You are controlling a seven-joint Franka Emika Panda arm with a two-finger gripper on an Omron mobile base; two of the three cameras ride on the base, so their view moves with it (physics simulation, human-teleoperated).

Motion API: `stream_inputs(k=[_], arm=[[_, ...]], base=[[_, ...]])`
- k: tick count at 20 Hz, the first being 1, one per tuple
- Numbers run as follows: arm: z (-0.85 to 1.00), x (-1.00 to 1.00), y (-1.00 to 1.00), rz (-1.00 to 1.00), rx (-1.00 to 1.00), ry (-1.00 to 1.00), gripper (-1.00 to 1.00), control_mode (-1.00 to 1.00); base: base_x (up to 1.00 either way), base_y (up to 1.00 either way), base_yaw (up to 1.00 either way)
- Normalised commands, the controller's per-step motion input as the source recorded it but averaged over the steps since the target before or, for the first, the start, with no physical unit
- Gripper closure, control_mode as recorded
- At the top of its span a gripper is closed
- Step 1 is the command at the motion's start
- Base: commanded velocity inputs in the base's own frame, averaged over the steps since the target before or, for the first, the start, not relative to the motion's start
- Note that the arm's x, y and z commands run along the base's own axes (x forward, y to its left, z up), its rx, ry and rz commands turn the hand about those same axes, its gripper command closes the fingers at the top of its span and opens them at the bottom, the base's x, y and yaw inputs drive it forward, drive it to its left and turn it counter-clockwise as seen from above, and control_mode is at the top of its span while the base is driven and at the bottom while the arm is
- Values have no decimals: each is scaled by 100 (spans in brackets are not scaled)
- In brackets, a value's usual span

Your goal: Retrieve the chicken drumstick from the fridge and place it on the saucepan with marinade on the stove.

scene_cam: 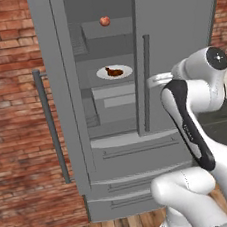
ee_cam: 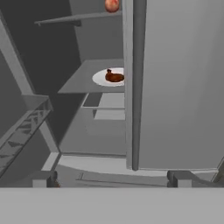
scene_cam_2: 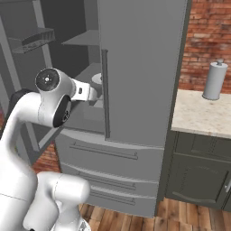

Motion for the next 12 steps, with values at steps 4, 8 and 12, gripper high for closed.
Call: stream_inputs(k=[4,8,12], arm=[[-2,27,-17,0,0,0,-100,-100],[-8,13,-61,-5,0,0,-100,-100],[0,25,-14,-1,0,0,-100,-100]], base=[[0,0,0],[0,0,0],[0,0,0]])
